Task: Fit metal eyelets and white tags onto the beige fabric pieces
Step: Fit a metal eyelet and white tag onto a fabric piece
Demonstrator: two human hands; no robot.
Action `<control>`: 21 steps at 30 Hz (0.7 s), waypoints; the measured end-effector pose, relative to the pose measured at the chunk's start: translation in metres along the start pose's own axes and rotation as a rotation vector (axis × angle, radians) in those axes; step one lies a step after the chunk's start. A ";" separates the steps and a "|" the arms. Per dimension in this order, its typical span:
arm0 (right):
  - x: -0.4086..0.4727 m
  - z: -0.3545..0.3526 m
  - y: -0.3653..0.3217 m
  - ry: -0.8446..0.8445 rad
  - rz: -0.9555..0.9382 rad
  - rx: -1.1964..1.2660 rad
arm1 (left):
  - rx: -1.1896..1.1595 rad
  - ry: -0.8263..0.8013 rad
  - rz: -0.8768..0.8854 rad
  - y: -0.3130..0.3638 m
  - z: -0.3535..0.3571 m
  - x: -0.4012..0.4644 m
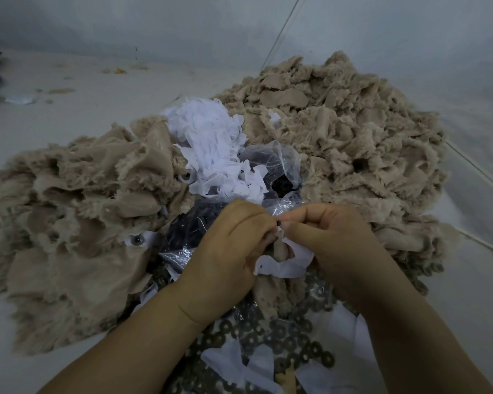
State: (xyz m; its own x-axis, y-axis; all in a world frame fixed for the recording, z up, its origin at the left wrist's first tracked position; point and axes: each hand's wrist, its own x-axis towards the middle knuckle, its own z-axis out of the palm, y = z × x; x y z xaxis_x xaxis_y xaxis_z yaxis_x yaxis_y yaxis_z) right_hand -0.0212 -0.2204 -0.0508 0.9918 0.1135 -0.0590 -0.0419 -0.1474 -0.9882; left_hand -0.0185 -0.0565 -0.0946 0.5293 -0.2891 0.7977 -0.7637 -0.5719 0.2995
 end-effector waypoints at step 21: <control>-0.011 -0.060 -0.025 -0.194 0.443 -1.284 | -0.102 -0.100 0.026 -0.002 -0.004 -0.003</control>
State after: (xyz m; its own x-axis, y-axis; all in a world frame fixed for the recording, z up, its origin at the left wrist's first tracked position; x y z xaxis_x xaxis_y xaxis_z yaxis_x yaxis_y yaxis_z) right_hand -0.0242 -0.2769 -0.0170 0.8877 -0.0623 -0.4562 -0.1025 -0.9927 -0.0638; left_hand -0.0201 -0.0512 -0.0957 0.5390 -0.3806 0.7514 -0.8086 -0.4836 0.3351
